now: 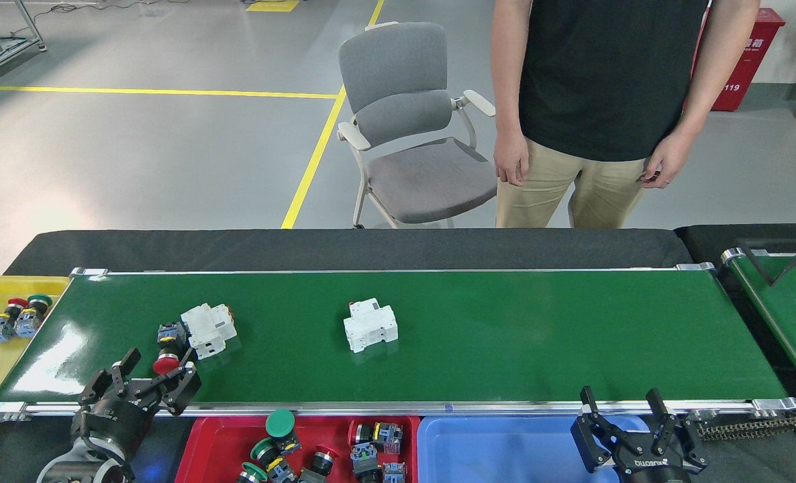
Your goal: Pick switch part from conveyor to tray
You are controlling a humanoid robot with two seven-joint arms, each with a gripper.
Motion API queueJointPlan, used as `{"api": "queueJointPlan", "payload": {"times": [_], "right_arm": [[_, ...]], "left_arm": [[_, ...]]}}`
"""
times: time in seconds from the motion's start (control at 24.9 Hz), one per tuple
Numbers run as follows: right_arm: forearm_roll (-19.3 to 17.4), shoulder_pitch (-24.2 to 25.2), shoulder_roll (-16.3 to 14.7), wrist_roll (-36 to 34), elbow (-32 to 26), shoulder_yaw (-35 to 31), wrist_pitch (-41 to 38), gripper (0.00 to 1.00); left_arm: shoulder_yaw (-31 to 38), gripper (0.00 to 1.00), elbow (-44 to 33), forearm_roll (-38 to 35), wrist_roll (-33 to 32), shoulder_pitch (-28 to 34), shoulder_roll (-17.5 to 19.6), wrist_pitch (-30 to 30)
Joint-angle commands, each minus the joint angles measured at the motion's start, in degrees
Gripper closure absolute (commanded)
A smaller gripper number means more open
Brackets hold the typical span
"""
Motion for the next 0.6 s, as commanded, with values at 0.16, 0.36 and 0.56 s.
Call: {"api": "queueJointPlan", "payload": {"times": [0.16, 0.36, 0.56], "right_arm": [[0.02, -0.13, -0.33, -0.48, -0.78, -0.66, -0.19, 0.02], [0.02, -0.13, -0.24, -0.57, -0.87, -1.37, -0.1, 0.02], [0.02, 0.48, -0.15, -1.97, -0.87, -2.6, 0.25, 0.02]], "left_arm": [[-0.27, 0.89, 1.48, 0.3, 2.82, -0.52, 1.73, -2.21], [-0.27, 0.95, -1.32, 1.1, 5.89, 1.94, 1.81, -5.98], [0.35, 0.91, -18.03, 6.28, 5.36, 15.39, 1.64, -20.05]]}}
